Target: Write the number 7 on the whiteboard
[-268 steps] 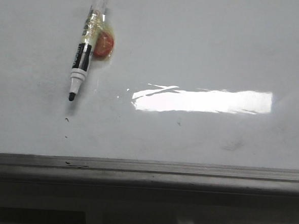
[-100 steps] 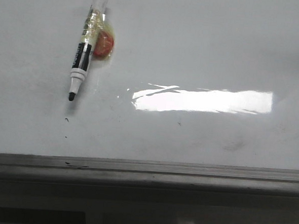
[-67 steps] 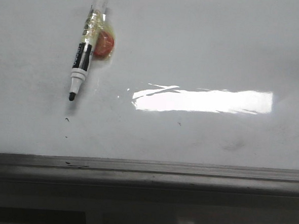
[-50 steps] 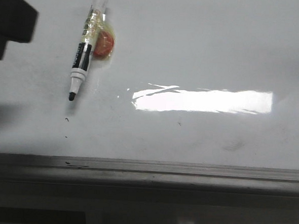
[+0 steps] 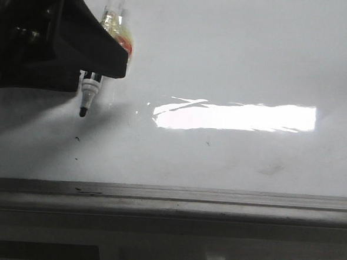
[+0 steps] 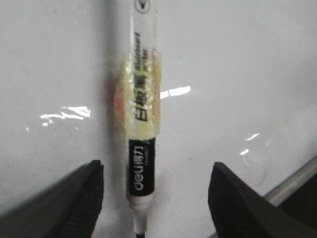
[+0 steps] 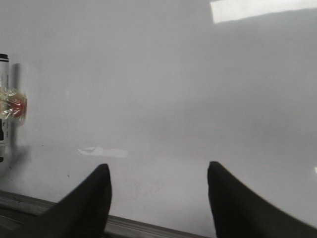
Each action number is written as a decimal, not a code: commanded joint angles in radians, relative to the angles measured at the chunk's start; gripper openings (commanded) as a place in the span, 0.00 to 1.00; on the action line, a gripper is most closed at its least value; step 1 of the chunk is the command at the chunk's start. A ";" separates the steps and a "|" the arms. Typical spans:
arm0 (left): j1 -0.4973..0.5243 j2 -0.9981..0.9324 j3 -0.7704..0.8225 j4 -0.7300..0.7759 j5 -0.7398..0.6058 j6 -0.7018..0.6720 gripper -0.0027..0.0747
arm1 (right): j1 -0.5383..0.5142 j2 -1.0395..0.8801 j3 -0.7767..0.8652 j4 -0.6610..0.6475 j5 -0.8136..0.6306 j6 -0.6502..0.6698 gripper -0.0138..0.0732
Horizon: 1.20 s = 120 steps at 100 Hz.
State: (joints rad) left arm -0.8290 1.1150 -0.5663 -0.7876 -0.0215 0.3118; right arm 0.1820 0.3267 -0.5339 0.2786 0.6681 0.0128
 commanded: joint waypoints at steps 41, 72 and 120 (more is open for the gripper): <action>-0.008 0.044 -0.034 -0.009 -0.066 0.003 0.01 | -0.004 0.020 -0.035 0.171 -0.061 -0.203 0.60; -0.054 -0.093 -0.037 0.086 0.155 0.142 0.01 | 0.013 0.038 -0.035 0.550 0.080 -0.699 0.60; -0.131 -0.203 0.025 -0.528 0.480 0.992 0.03 | 0.099 0.055 -0.035 0.764 0.158 -1.006 0.60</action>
State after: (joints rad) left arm -0.9521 0.9169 -0.5228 -1.1246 0.3763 1.1272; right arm 0.2778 0.3637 -0.5350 0.9293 0.8450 -0.9308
